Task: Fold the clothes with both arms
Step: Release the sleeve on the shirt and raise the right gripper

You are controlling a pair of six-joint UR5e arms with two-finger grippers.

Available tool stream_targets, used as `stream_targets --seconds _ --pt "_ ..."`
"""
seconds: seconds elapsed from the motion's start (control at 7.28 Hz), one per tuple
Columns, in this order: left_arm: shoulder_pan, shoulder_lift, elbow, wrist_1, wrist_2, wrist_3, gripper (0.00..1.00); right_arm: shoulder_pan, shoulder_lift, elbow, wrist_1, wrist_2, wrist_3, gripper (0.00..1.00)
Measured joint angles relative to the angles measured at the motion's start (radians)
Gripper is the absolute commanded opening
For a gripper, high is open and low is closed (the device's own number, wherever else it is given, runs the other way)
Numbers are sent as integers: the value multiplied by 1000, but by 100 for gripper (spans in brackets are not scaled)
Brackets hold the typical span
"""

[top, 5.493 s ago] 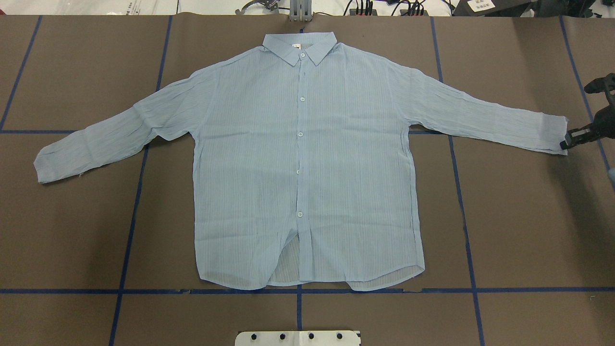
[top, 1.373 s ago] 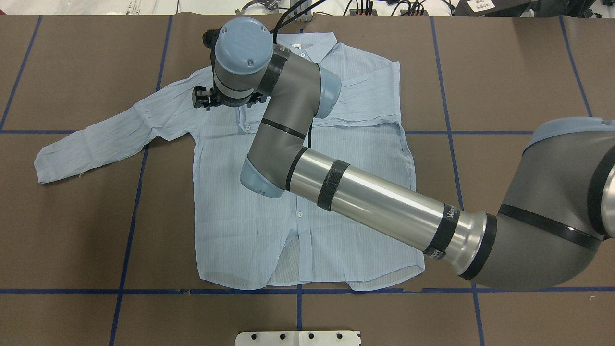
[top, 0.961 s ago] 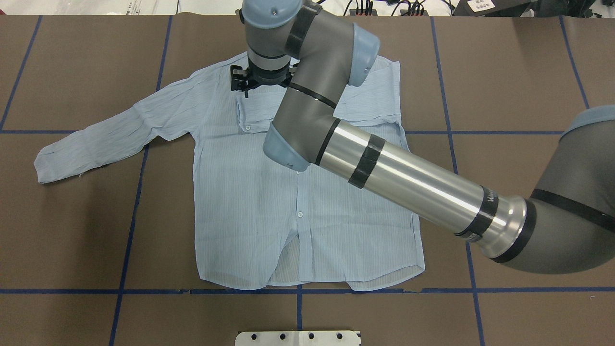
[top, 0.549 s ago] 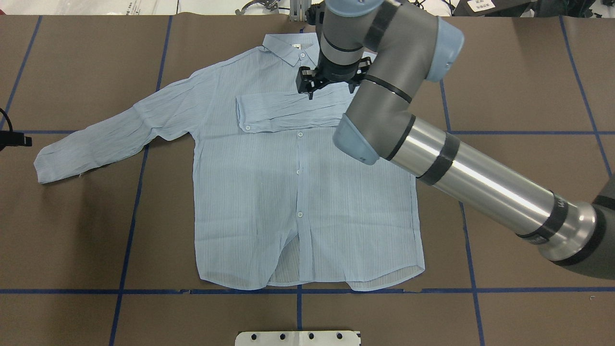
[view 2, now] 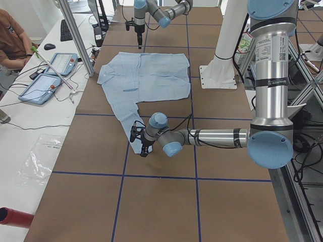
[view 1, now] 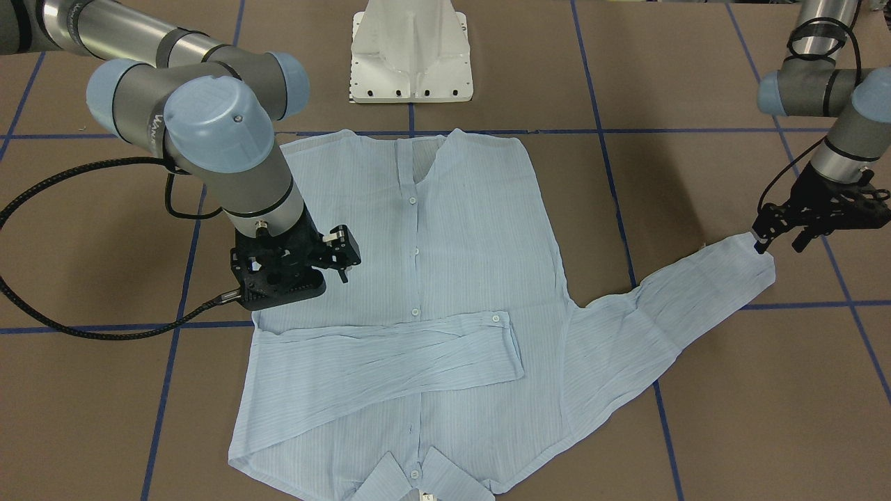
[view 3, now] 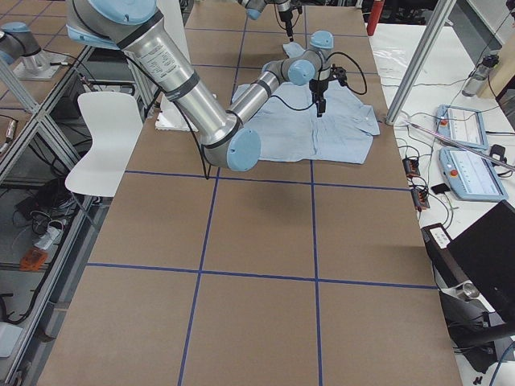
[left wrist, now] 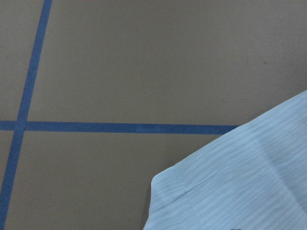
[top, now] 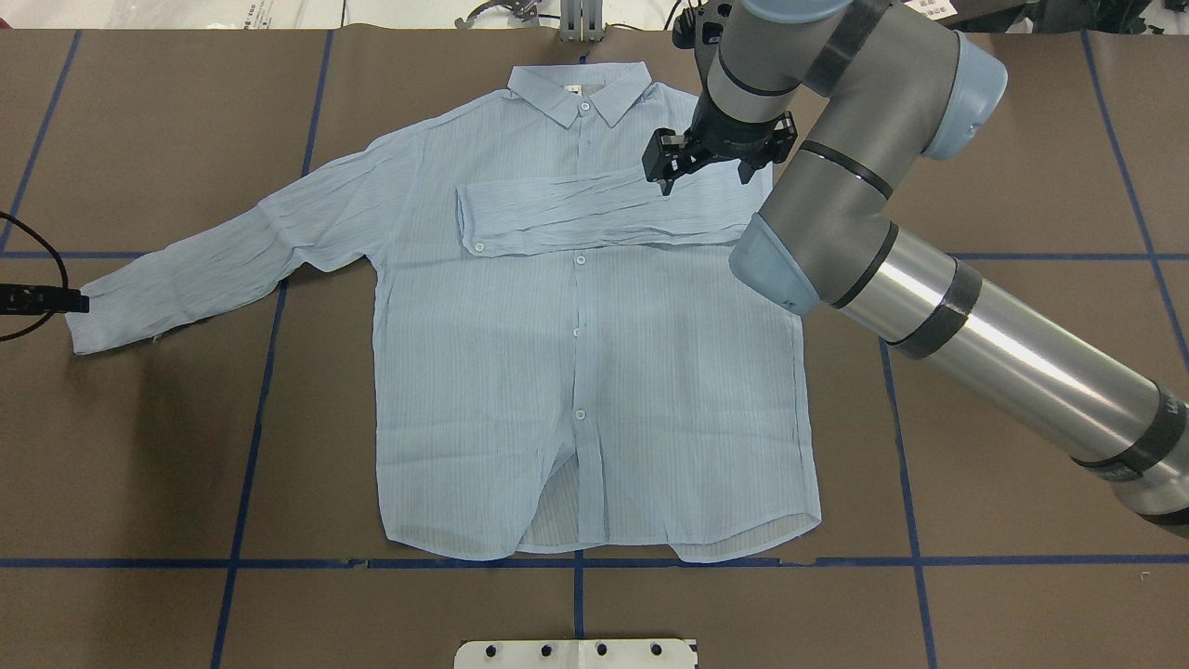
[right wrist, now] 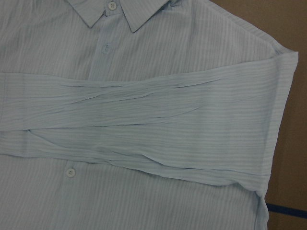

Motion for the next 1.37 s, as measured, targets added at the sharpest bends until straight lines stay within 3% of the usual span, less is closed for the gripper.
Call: stream_targets --seconds 0.82,1.37 --pt "11 -43 62 -2 20 2 53 1 -6 5 3 -3 2 100" --pt "11 -44 64 -1 20 2 51 0 -7 -2 5 -5 4 100"
